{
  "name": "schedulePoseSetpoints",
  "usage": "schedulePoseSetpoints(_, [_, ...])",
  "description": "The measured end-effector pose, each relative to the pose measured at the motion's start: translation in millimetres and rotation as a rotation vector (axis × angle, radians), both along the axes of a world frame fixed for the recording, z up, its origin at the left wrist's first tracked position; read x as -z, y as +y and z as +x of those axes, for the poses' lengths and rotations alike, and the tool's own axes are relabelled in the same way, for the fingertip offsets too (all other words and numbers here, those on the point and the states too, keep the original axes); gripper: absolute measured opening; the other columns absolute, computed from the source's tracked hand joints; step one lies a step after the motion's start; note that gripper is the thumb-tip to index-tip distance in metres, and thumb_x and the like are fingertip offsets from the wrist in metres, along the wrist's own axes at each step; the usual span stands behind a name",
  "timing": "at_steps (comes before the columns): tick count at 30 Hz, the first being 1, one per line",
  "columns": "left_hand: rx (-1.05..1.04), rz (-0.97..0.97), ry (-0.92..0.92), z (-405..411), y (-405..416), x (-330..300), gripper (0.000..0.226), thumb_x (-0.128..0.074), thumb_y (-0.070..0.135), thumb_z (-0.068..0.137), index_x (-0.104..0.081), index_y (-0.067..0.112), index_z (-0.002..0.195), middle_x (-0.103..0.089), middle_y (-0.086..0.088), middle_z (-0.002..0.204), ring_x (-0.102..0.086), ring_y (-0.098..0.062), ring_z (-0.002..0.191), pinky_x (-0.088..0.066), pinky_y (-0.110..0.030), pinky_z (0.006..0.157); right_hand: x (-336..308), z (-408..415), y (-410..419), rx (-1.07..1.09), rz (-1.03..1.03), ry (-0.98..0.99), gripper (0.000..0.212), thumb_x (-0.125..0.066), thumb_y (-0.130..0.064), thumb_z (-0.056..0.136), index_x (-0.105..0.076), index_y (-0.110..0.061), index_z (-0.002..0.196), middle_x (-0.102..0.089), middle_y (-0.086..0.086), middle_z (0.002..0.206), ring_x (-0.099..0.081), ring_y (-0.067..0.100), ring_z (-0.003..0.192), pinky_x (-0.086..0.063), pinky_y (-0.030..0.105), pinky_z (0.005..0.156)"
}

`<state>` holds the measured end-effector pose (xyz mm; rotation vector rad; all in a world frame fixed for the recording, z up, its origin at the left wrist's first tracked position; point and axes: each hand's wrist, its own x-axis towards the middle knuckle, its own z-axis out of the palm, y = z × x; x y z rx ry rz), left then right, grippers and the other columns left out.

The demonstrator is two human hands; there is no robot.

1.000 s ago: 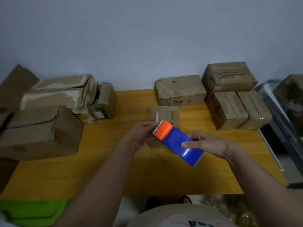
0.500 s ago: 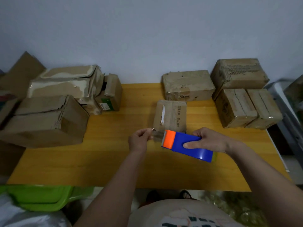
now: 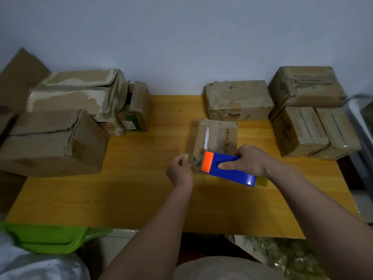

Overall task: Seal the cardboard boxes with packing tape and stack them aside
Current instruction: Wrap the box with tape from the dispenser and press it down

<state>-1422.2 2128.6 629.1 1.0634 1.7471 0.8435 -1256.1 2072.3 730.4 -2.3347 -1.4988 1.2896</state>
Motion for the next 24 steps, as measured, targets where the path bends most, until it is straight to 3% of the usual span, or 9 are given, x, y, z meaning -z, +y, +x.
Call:
schedulePoseSetpoints(4, [0.020, -0.036, 0.013, 1.3, 6.0, 9.5, 0.017, -0.058, 0.009, 0.095, -0.072, 0.002, 0.102, -0.070, -0.010, 0.093, -0.061, -0.016, 0.076, -0.038, -0.009, 0.051, 5.3, -3.5, 9.4, 0.026, -0.039, -0.073, 0.045, -0.067, -0.058, 0.076, -0.058, -0.019, 0.096, -0.065, 0.002, 0.095, -0.061, 0.020, 0.091, -0.053, 0.040, 0.086])
schedulePoseSetpoints(9, [0.098, -0.111, 0.072, 3.3, 9.9, 14.7, 0.018, -0.058, 0.010, 0.094, -0.075, 0.003, 0.096, -0.072, -0.010, 0.091, -0.064, -0.021, 0.081, -0.049, -0.026, 0.071, 12.3, -3.5, 20.5, 0.017, -0.074, -0.111, 0.056, -0.068, -0.062, 0.073, -0.057, -0.020, 0.108, -0.064, 0.002, 0.100, -0.060, 0.021, 0.092, -0.052, 0.040, 0.085])
schedulePoseSetpoints(12, [0.187, -0.155, 0.143, 3.5, 12.2, 10.9, 0.029, -0.055, 0.016, 0.097, -0.068, 0.018, 0.071, -0.065, -0.004, 0.082, -0.062, -0.023, 0.081, -0.053, -0.038, 0.078, 18.9, -3.8, 24.9, 0.018, -0.105, -0.147, 0.063, -0.068, -0.067, 0.068, -0.057, -0.019, 0.107, -0.064, 0.001, 0.095, -0.060, 0.020, 0.087, -0.053, 0.040, 0.083])
schedulePoseSetpoints(13, [0.214, -0.169, 0.209, 4.3, 12.3, 7.8, 0.025, -0.054, 0.020, 0.098, -0.067, 0.020, 0.076, -0.067, -0.006, 0.092, -0.062, -0.025, 0.088, -0.052, -0.039, 0.080, 19.5, -4.1, 25.6, 0.020, -0.112, -0.151, 0.063, -0.068, -0.067, 0.067, -0.057, -0.019, 0.106, -0.065, 0.001, 0.095, -0.060, 0.020, 0.086, -0.053, 0.039, 0.083])
schedulePoseSetpoints(14, [0.236, -0.180, 0.279, 4.5, 11.6, 5.7, 0.016, -0.054, 0.022, 0.098, -0.068, 0.016, 0.100, -0.065, -0.011, 0.115, -0.061, -0.027, 0.104, -0.050, -0.040, 0.087, 19.7, -4.1, 26.3, 0.024, -0.116, -0.152, 0.063, -0.068, -0.067, 0.067, -0.056, -0.019, 0.105, -0.065, 0.001, 0.094, -0.060, 0.020, 0.086, -0.053, 0.040, 0.083])
schedulePoseSetpoints(16, [0.273, -0.095, 0.404, -0.6, 5.8, 2.5, 0.052, -0.051, 0.012, 0.098, -0.036, 0.013, 0.148, -0.037, -0.007, 0.152, -0.037, -0.027, 0.138, -0.037, -0.041, 0.108, 19.3, -3.2, 27.0, 0.034, -0.125, -0.152, 0.062, -0.068, -0.067, 0.068, -0.056, -0.019, 0.105, -0.065, 0.002, 0.095, -0.061, 0.020, 0.086, -0.053, 0.040, 0.084])
schedulePoseSetpoints(19, [0.713, 0.314, 0.629, -20.4, -6.0, 5.3, 0.078, -0.043, -0.015, 0.088, -0.021, 0.022, 0.153, -0.022, 0.002, 0.160, -0.011, -0.020, 0.149, -0.009, -0.042, 0.121, 18.2, -2.3, 27.1, 0.022, -0.133, -0.149, 0.064, -0.068, -0.068, 0.068, -0.056, -0.020, 0.107, -0.064, 0.002, 0.097, -0.060, 0.020, 0.088, -0.053, 0.041, 0.084])
schedulePoseSetpoints(21, [1.051, 0.333, 0.902, -32.5, -5.3, 9.3, 0.085, -0.045, -0.008, 0.090, -0.005, 0.029, 0.155, -0.001, 0.011, 0.163, 0.008, -0.020, 0.150, 0.007, -0.050, 0.117, 17.7, -2.8, 27.3, 0.013, -0.138, -0.141, 0.064, -0.067, -0.069, 0.068, -0.057, -0.020, 0.107, -0.064, 0.002, 0.099, -0.060, 0.020, 0.089, -0.053, 0.041, 0.085])
schedulePoseSetpoints(24, [1.194, 0.317, 1.165, -38.6, 1.0, 9.0, 0.084, -0.045, 0.009, 0.096, 0.014, 0.029, 0.153, 0.022, 0.013, 0.159, 0.022, -0.025, 0.147, 0.013, -0.066, 0.109, 13.1, -2.1, 27.2, 0.005, -0.143, -0.122, 0.063, -0.063, -0.070, 0.071, -0.058, -0.019, 0.107, -0.065, 0.003, 0.098, -0.061, 0.020, 0.089, -0.053, 0.040, 0.086])
